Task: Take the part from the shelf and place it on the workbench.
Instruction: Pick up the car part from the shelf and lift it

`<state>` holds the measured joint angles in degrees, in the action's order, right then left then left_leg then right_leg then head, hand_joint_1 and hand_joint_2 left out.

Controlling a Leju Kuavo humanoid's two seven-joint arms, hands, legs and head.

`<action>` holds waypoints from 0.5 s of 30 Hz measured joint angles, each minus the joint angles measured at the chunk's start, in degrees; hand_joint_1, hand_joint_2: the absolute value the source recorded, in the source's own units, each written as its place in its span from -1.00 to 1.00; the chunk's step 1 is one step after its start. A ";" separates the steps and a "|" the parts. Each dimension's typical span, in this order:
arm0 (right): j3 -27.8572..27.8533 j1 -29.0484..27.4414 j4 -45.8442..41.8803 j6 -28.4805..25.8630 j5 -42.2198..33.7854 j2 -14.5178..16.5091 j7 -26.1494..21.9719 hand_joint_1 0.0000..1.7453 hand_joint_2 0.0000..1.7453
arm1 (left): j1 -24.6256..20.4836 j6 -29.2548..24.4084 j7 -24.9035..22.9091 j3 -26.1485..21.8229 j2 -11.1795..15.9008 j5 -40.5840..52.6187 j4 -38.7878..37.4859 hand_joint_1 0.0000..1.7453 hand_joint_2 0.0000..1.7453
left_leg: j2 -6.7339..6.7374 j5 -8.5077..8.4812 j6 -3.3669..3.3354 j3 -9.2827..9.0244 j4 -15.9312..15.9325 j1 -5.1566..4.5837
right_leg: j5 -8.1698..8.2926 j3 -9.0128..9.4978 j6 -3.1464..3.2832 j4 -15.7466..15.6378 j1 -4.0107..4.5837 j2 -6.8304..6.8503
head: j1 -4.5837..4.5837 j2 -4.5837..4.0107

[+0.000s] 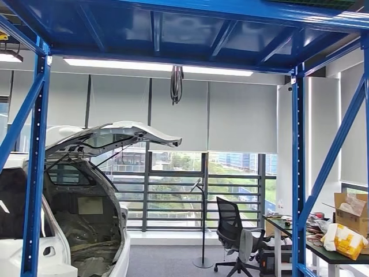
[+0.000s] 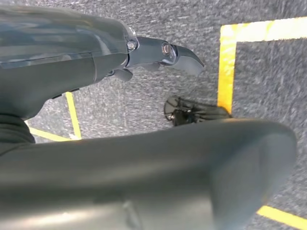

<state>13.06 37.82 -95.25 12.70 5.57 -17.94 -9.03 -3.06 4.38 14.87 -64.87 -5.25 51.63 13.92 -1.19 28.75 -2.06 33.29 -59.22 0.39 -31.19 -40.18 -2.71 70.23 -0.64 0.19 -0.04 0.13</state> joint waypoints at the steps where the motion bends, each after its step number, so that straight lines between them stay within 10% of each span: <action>1: -0.10 0.00 -0.02 0.01 -0.03 -0.06 -0.01 -1.00 1.00 | 0.01 0.01 0.02 0.00 0.00 0.01 -0.01 -1.00 -1.00 | -0.13 0.41 0.10 -0.52 0.03 0.01 | 2.62 1.18 0.16 -3.79 0.05 -0.11 | -0.01 0.00; 3: -0.26 0.10 -0.06 0.01 -0.08 -0.23 0.01 -1.00 1.00 | -0.12 0.02 0.10 0.00 0.00 0.04 -0.07 -1.00 -1.00 | -0.38 1.03 0.49 -1.07 0.03 -0.08 | 5.35 3.26 0.76 -9.49 0.32 -0.34 | -0.01 0.01; 8: -0.43 0.10 -0.62 0.00 -0.19 -0.41 -0.07 -1.00 1.00 | -0.12 0.02 0.28 0.00 0.02 0.15 -0.25 -1.00 -1.00 | -0.21 2.28 1.81 -0.88 -0.65 -0.12 | 4.60 4.78 2.21 -11.98 0.25 -0.34 | -0.02 0.00; 12: -0.40 -0.09 -0.81 -0.01 -0.30 -0.42 -0.13 -1.00 1.00 | -0.07 0.08 0.34 0.00 0.02 0.18 -0.32 -1.00 -1.00 | 0.22 6.45 2.59 6.34 -13.22 0.36 | 3.66 6.29 2.89 -12.46 0.02 0.12 | -0.02 0.00; 15: -0.39 -0.41 -0.81 -0.01 -0.36 -0.42 -0.13 -1.00 1.00 | 0.16 0.10 0.34 0.00 0.03 0.22 -0.33 -1.00 -1.00 | 0.47 2.57 3.07 8.02 -12.35 0.95 | 2.53 7.65 2.45 -12.44 -0.16 0.11 | -0.02 0.00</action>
<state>12.67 37.41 -96.06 12.70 5.21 -18.36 -9.16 -2.90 4.48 15.21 -64.87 -5.21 51.85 13.59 -0.72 31.32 1.02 41.31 -71.57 1.34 -28.67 -32.53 -0.26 57.79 -0.80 0.31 -0.07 0.13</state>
